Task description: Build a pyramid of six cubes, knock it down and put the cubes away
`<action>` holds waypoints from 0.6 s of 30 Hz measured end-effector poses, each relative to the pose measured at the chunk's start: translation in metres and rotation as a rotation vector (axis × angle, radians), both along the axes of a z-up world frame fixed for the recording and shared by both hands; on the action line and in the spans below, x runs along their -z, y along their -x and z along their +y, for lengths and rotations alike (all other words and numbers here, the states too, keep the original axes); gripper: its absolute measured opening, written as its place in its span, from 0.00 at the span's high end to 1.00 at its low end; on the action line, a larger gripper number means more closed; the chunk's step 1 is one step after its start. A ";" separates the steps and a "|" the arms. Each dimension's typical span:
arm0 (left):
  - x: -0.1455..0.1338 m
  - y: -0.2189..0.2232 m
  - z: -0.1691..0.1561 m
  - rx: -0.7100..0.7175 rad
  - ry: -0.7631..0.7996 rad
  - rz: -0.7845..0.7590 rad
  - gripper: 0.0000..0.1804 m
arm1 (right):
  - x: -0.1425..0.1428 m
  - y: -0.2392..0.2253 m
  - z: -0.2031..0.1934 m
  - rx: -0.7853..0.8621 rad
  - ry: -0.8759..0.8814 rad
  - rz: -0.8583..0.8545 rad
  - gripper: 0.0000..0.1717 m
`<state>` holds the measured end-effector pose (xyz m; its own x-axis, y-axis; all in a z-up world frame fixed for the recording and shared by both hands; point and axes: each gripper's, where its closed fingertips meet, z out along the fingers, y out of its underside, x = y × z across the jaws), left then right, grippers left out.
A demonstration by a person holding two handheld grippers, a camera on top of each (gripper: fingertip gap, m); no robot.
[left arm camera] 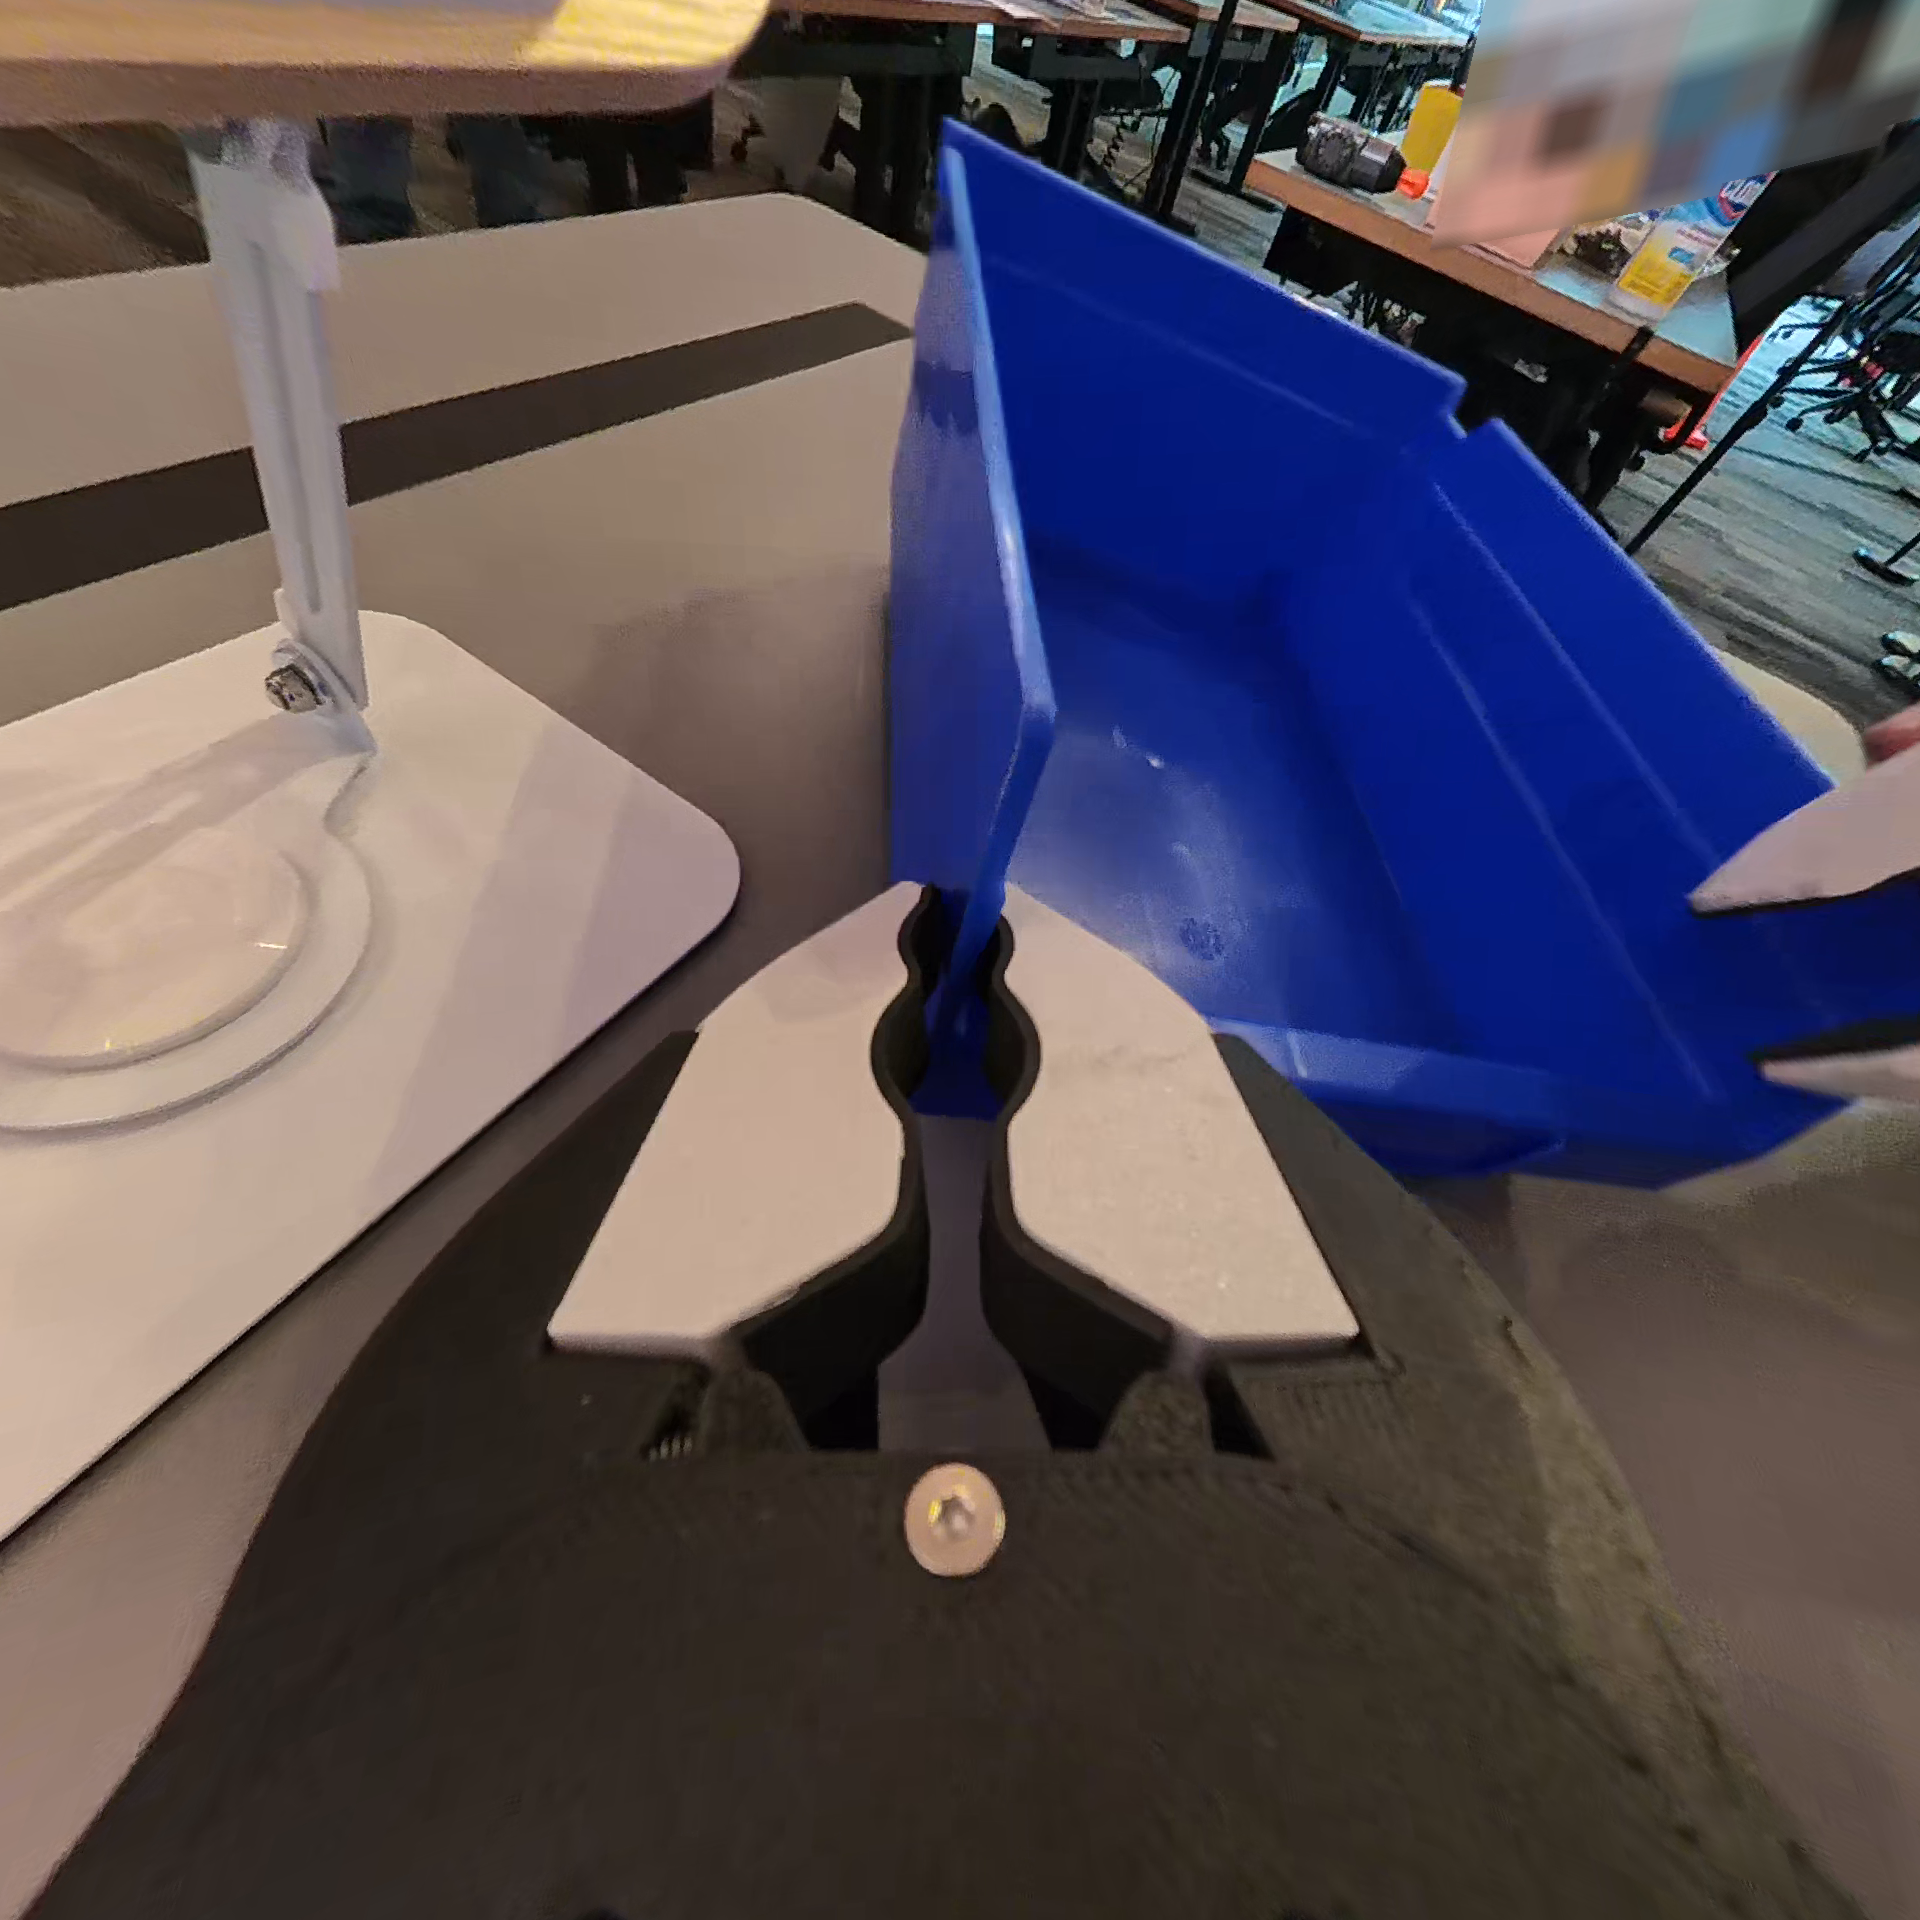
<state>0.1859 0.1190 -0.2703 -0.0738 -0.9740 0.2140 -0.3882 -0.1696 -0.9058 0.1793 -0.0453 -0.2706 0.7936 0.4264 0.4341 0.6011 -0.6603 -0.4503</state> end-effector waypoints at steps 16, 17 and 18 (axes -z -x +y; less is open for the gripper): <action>0.023 -0.057 -0.064 0.207 0.057 0.107 0.88 | -0.019 -0.171 -0.028 0.481 -0.074 0.151 0.70; 0.023 -0.057 -0.065 0.208 0.058 0.105 0.88 | -0.023 -0.173 -0.029 0.506 -0.112 0.159 0.65; 0.023 -0.057 -0.064 0.206 0.063 0.106 0.88 | -0.027 -0.178 -0.032 0.538 -0.141 0.156 0.62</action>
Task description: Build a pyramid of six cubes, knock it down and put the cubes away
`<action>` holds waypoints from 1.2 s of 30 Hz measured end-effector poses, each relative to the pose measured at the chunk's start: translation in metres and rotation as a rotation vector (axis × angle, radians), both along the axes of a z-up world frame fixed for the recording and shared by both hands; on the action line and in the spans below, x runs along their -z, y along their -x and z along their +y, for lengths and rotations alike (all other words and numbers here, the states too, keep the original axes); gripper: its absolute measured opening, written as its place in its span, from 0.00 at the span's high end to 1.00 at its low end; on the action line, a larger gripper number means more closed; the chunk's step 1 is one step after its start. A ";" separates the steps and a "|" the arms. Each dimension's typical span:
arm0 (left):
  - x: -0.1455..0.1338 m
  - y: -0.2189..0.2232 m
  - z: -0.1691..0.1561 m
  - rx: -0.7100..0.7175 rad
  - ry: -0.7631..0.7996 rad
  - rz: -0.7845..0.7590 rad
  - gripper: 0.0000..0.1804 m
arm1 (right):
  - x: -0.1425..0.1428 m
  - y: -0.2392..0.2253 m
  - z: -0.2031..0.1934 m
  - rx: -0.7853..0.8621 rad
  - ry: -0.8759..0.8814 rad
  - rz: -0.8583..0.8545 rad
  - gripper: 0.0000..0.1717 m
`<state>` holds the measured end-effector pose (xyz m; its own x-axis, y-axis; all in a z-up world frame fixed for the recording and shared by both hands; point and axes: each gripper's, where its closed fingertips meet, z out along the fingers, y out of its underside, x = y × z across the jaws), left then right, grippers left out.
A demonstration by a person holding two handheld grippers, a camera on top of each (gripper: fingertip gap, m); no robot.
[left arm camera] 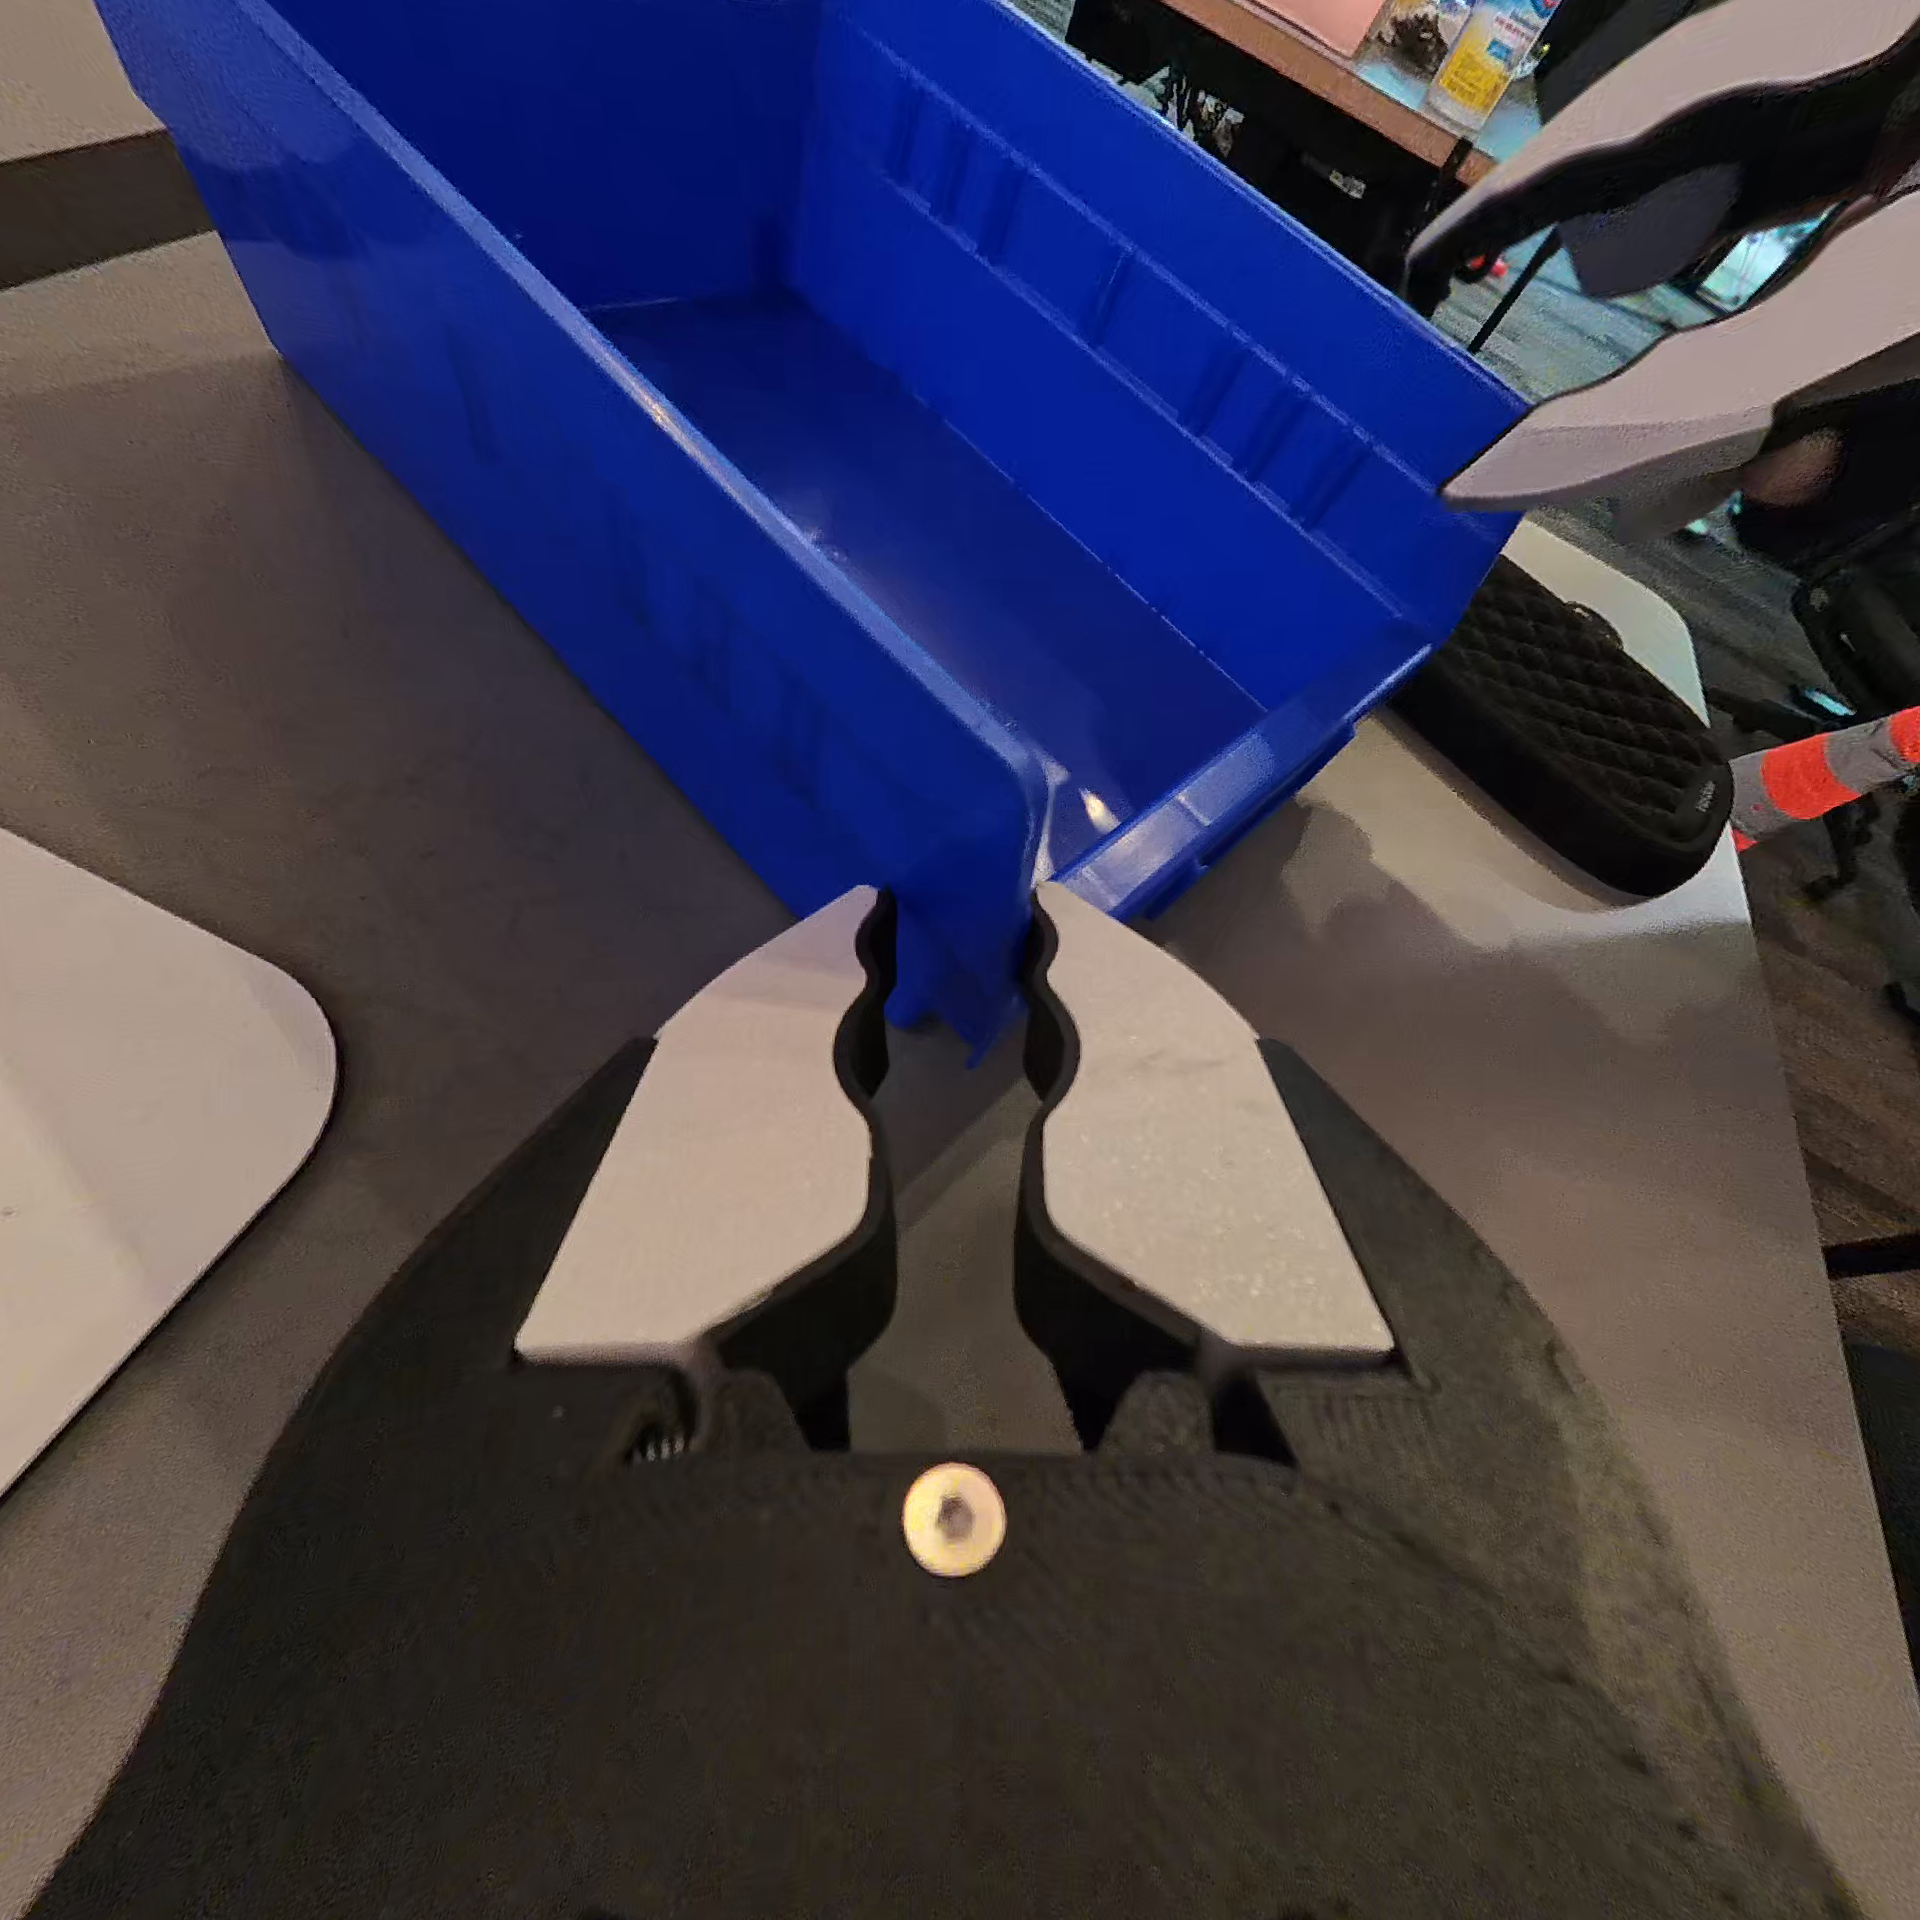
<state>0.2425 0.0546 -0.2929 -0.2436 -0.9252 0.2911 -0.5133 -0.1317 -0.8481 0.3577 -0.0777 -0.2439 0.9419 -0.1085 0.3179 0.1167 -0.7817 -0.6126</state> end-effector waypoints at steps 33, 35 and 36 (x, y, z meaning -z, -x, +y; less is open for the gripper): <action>0.000 -0.155 -0.026 -0.020 0.046 -0.013 0.85 | 0.053 -0.207 0.021 0.241 0.240 0.300 0.95; 0.000 -0.160 -0.021 -0.028 0.059 -0.014 0.85 | 0.054 -0.210 0.026 0.244 0.233 0.308 0.95; 0.000 -0.160 -0.019 -0.030 0.060 -0.015 0.85 | 0.054 -0.210 0.027 0.243 0.228 0.311 0.95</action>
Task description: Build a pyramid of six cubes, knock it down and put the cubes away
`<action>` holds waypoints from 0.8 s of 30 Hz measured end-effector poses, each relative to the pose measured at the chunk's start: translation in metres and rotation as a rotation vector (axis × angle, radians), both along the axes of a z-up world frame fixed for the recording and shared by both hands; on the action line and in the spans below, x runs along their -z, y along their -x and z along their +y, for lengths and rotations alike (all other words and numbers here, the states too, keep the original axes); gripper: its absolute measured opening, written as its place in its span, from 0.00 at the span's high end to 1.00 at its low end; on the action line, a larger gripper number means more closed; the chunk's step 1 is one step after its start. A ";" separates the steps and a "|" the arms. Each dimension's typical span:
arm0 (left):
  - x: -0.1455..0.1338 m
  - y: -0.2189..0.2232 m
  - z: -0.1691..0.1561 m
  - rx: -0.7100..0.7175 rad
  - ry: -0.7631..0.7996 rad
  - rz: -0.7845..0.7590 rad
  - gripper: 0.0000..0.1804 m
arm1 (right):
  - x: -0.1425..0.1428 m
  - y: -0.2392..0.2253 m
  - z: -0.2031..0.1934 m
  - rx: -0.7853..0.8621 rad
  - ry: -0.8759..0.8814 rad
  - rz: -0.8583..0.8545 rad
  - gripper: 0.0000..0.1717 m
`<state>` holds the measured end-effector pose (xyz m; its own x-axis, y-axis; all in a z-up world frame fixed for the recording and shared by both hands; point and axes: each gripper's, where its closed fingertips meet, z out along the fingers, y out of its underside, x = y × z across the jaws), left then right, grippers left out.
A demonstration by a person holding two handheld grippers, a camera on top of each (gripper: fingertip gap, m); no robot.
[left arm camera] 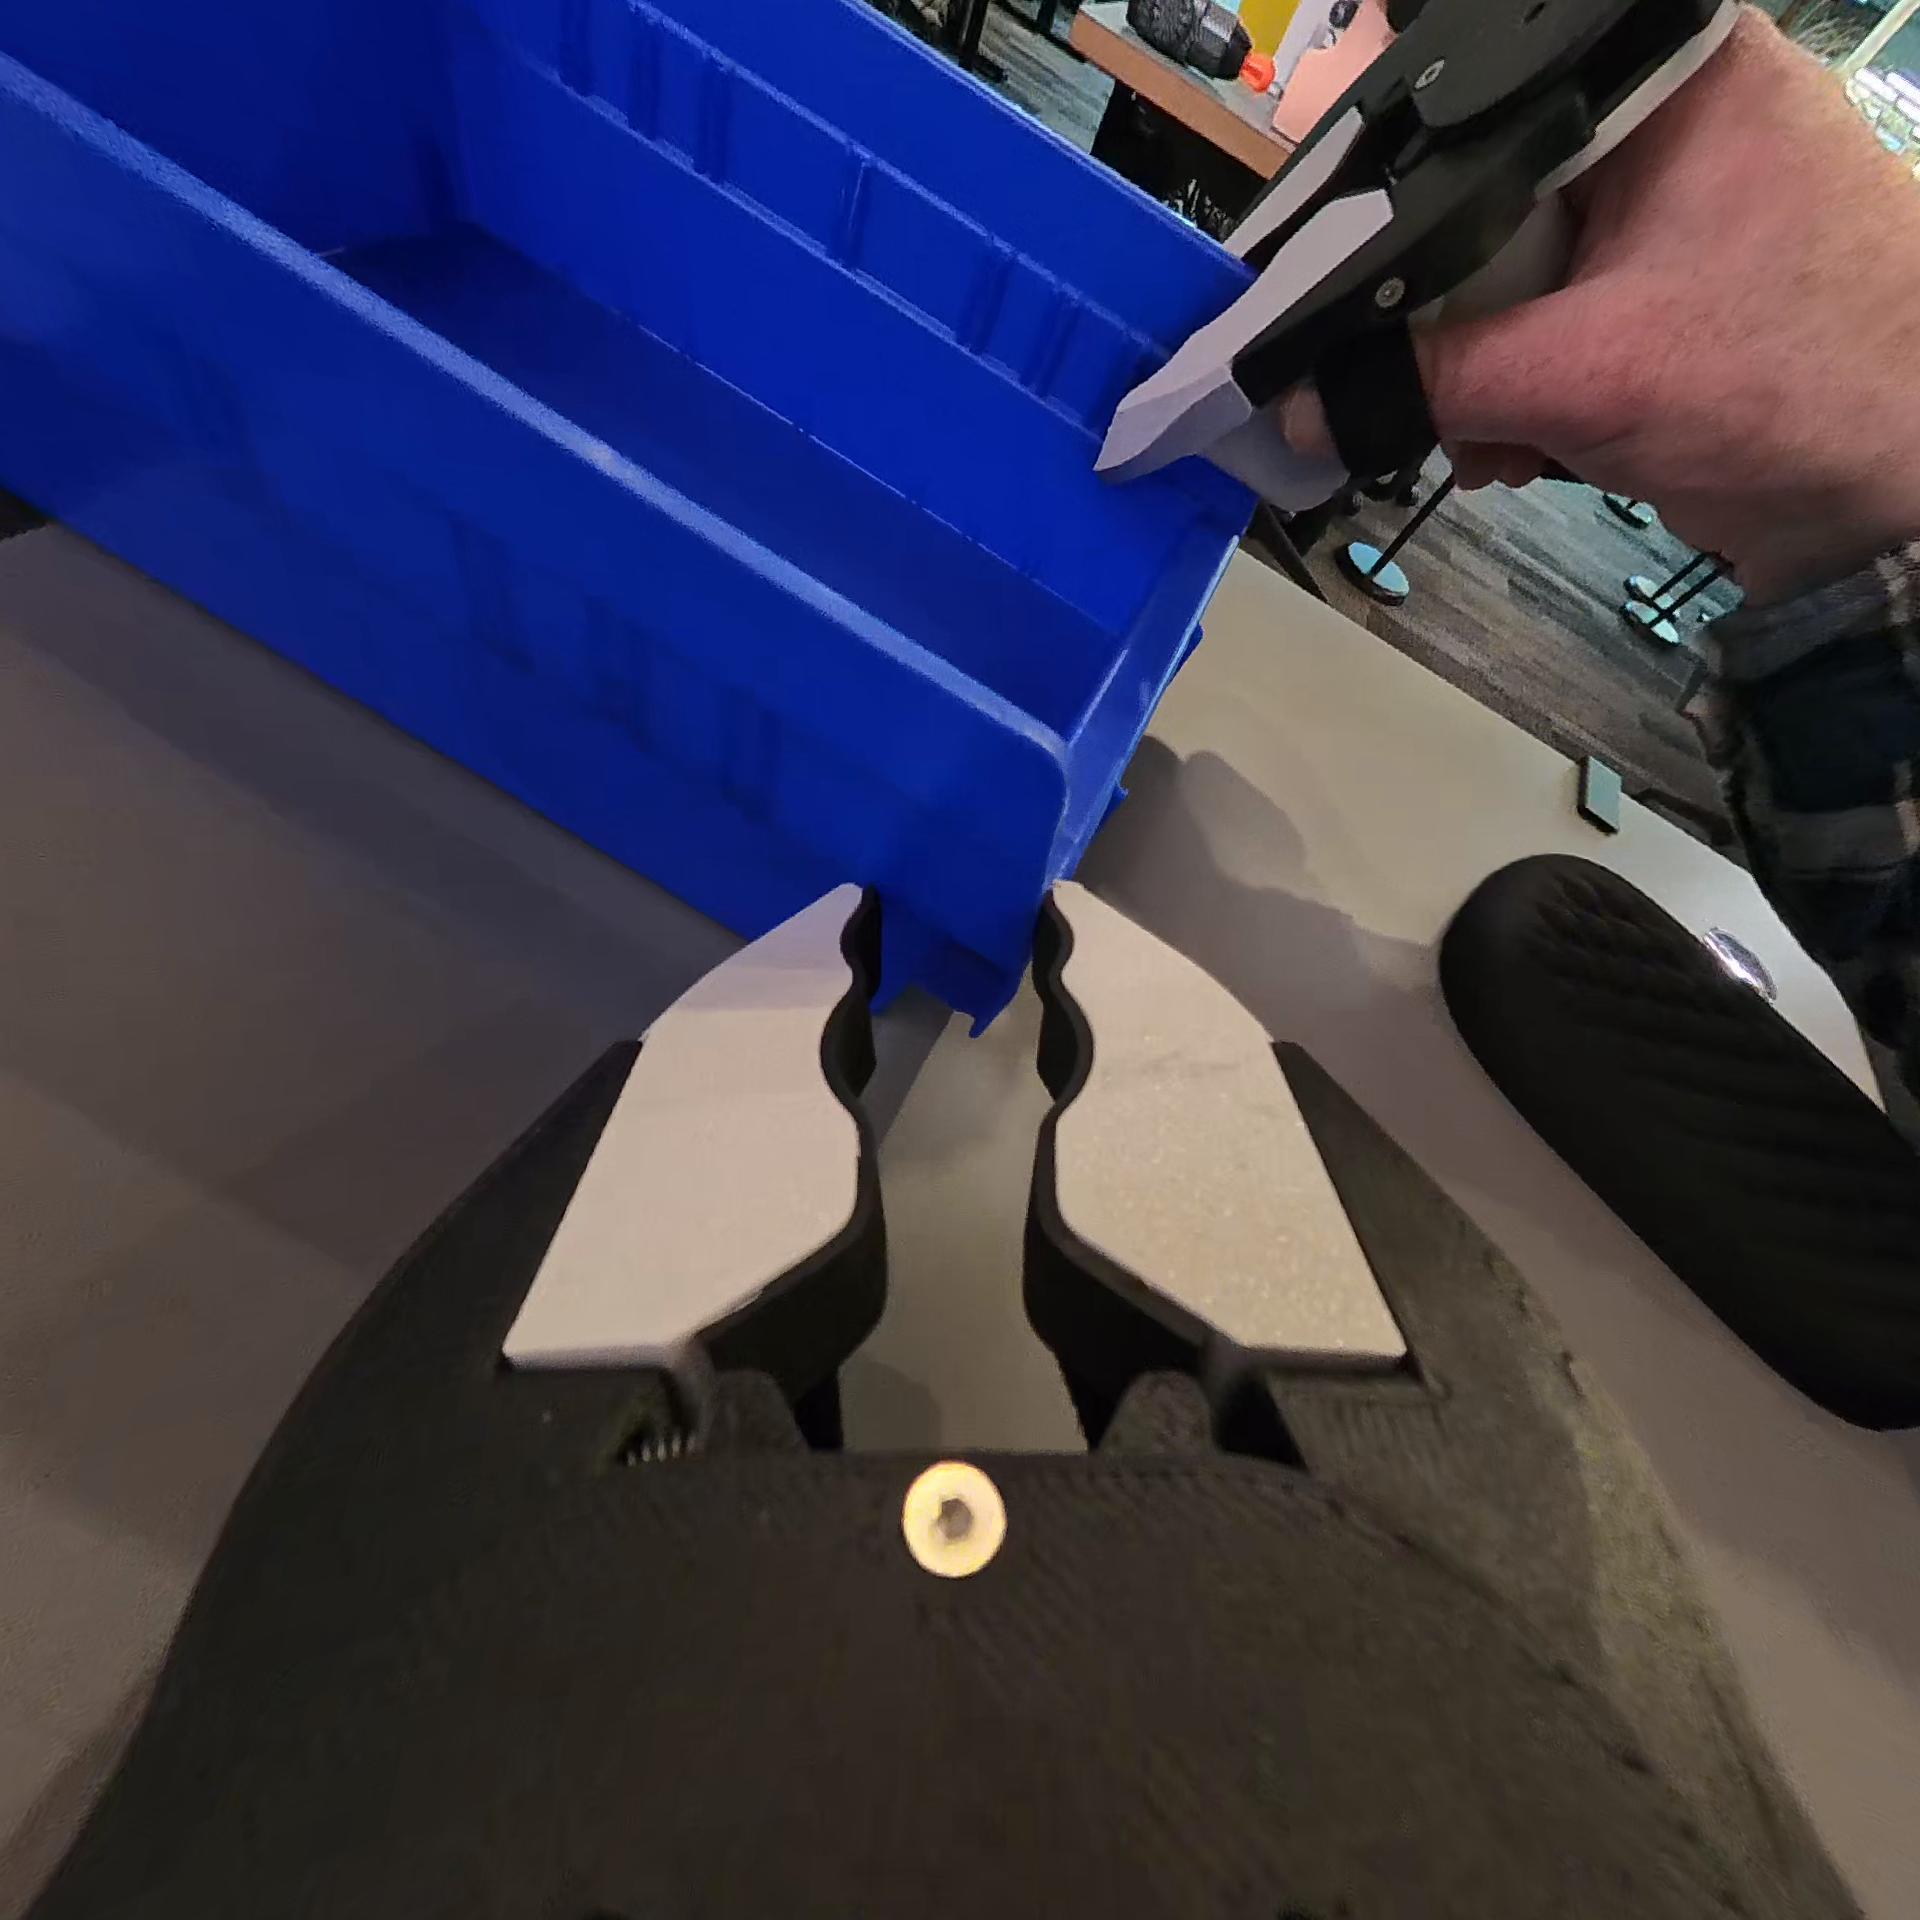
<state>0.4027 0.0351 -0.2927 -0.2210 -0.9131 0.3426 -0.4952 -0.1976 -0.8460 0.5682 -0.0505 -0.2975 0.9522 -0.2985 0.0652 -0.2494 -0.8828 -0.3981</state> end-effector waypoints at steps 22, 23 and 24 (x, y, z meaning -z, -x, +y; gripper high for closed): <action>-0.013 0.204 0.016 0.045 -0.209 -0.133 0.67 | -0.116 0.266 0.041 -0.447 -0.466 -0.284 0.69; -0.013 0.217 0.024 0.028 -0.228 -0.129 0.67 | -0.115 0.288 0.052 -0.481 -0.497 -0.250 0.69; -0.013 0.230 0.033 0.006 -0.240 -0.129 0.67 | -0.112 0.308 0.063 -0.512 -0.514 -0.229 0.69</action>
